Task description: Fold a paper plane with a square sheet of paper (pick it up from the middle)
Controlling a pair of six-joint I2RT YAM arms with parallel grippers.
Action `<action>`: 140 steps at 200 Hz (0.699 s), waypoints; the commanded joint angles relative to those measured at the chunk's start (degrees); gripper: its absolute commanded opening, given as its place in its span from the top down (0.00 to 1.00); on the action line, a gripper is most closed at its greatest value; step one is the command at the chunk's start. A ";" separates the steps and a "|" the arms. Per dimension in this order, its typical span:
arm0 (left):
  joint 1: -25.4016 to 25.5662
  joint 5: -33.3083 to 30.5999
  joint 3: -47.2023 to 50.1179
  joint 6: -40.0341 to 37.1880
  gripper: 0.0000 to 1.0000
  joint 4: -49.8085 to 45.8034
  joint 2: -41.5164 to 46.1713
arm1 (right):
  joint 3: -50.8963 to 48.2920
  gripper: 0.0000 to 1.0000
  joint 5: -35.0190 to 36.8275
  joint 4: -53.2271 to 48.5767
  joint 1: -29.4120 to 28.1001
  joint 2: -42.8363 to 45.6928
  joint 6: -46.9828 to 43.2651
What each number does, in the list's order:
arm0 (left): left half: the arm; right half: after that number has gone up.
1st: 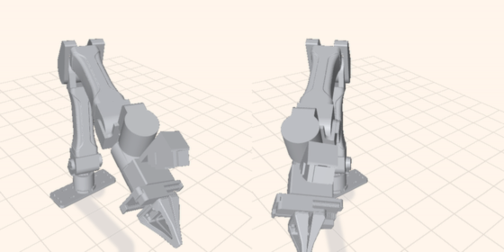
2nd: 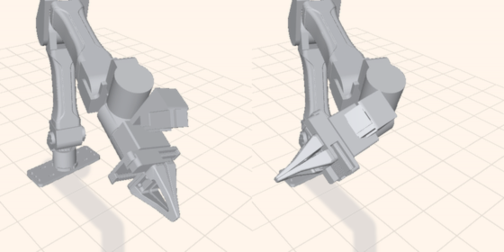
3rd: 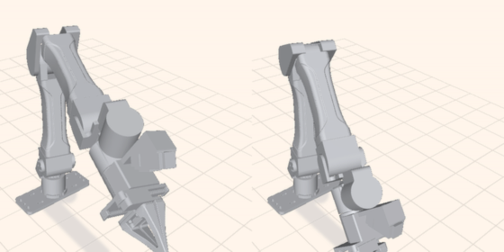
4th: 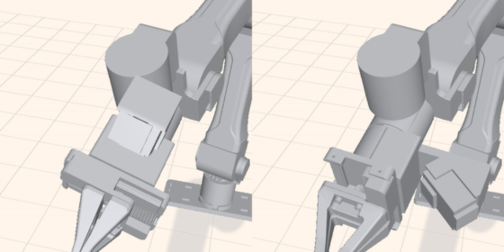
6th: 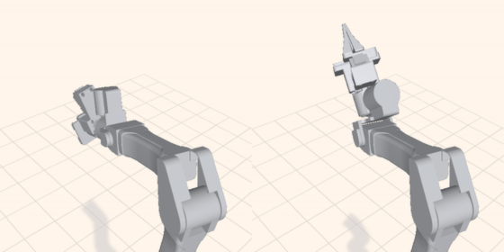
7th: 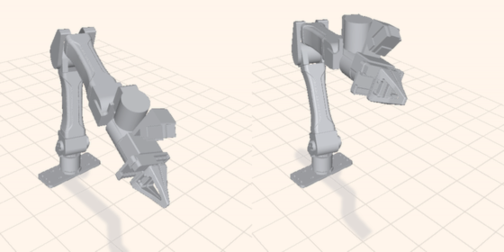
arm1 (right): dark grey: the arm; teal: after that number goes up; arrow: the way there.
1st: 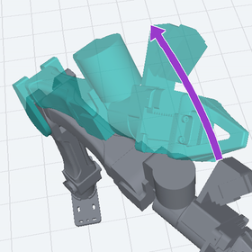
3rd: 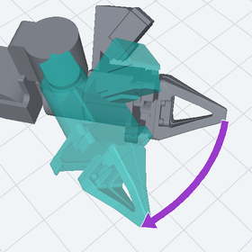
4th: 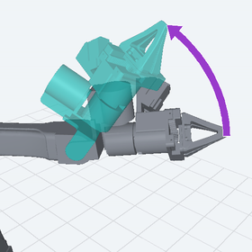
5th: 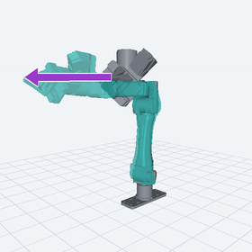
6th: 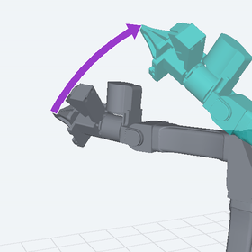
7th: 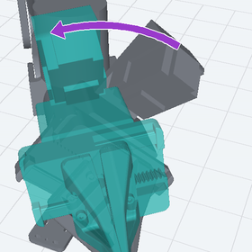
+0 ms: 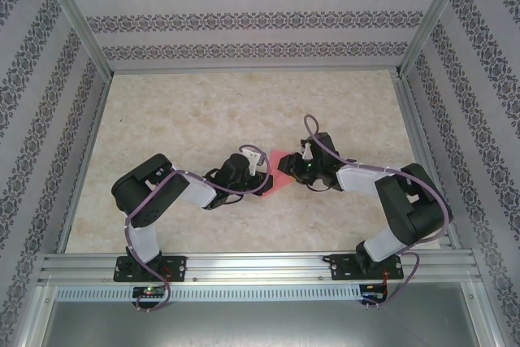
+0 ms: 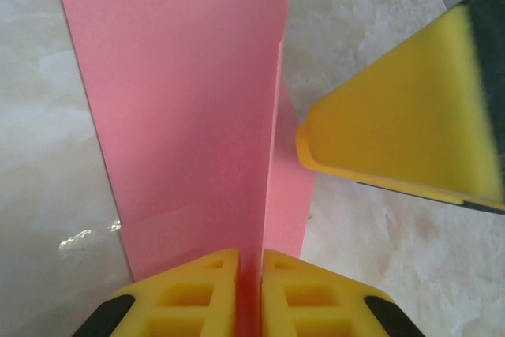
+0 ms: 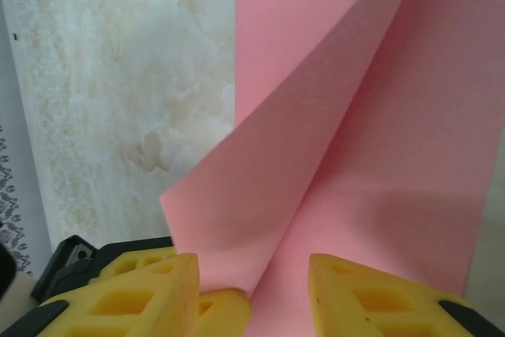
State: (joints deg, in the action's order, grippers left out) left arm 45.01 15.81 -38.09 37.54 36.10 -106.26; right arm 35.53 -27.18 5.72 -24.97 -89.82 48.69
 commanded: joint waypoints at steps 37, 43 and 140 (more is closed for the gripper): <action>-0.72 1.58 -0.40 1.27 0.81 1.37 -1.05 | 2.09 0.59 -1.18 1.40 0.19 -2.89 -1.75; -0.72 1.77 -0.49 1.34 0.81 1.41 -1.14 | 2.18 0.59 -1.21 1.39 0.21 -2.97 -1.76; -0.81 2.84 -3.02 1.40 0.67 -9.08 3.59 | 5.00 0.54 4.14 -6.79 -1.31 -5.91 -3.24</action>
State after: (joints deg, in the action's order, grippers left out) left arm 44.99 17.56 -39.92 38.87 31.55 -105.56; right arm 39.27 -25.93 1.89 -25.41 -94.52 46.76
